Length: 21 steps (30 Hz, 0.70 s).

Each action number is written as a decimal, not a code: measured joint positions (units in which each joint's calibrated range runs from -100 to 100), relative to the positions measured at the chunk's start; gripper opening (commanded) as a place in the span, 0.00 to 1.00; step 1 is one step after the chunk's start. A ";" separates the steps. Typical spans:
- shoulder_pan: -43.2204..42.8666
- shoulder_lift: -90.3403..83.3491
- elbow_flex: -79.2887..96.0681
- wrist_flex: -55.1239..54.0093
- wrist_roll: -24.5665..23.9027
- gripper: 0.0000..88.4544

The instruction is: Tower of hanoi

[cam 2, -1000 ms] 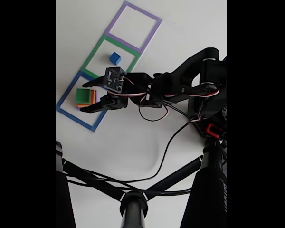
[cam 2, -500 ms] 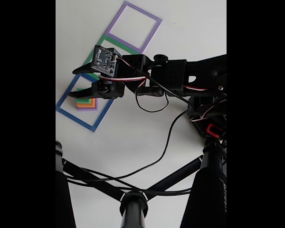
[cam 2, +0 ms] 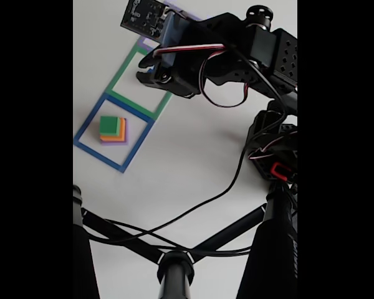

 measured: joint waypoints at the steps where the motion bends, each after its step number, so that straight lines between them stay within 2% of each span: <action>1: 0.57 -0.17 -1.83 2.41 -0.59 0.00; 6: 3.85 -1.10 -7.75 10.67 -2.17 0.00; 12: 6.63 -3.97 -7.14 13.24 -1.58 0.04; 14: 7.29 -5.99 -3.39 11.88 -1.77 0.08; 16: 7.20 -8.44 2.09 8.75 0.00 0.13; 21: 10.32 -13.59 18.02 -2.57 -0.79 0.23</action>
